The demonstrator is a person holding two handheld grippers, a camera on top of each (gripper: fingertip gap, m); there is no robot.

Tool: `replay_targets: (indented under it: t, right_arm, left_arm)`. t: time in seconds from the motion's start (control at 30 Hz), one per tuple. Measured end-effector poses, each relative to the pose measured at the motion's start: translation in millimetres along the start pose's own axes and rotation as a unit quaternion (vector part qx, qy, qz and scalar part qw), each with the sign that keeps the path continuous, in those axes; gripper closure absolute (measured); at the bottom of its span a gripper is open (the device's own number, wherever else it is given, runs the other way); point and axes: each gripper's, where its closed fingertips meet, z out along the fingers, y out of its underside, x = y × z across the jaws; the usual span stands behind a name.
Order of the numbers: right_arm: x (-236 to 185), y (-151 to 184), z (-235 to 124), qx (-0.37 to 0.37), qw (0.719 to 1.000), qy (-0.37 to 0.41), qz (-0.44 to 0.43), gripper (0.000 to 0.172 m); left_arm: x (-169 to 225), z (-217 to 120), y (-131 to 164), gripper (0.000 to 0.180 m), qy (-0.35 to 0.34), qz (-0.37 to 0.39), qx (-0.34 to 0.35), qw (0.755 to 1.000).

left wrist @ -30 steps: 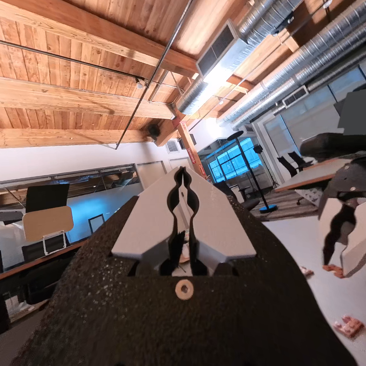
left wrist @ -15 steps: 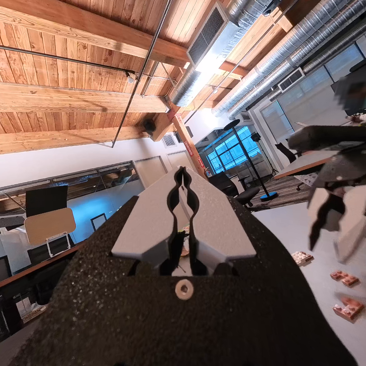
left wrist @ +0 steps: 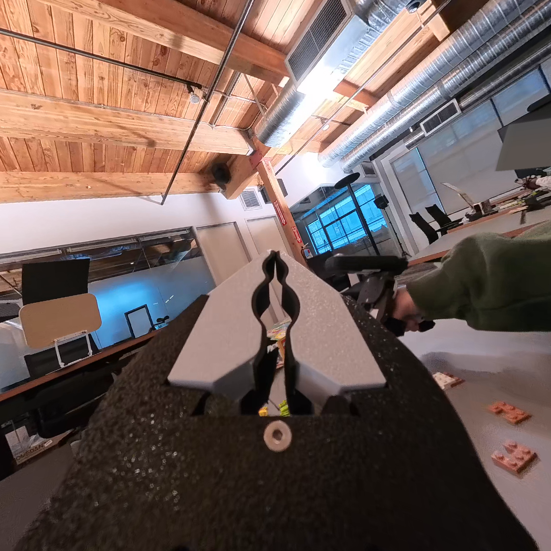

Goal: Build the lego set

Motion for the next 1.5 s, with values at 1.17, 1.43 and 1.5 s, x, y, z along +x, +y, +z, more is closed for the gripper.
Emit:
replay_targets:
  t: [1.17,1.43,1.5]
  right_arm:
    - [-166.1,11.5,2.1,0.007,0.972,-0.147,-0.184,0.154]
    - [-117.9,-17.5,-8.6,0.023,0.978,-0.103,-0.181,0.134]
    - [-48.6,-43.6,-13.2,0.048,0.991,-0.002,-0.129,0.137]
  left_arm:
    - [5.9,0.6,1.1,0.180,0.011,-0.040,0.001,0.999]
    - [3.8,0.1,-1.5,0.180,0.006,-0.036,0.005,0.999]
    - [3.9,0.2,-0.9,0.180,0.006,-0.033,0.004,0.999]
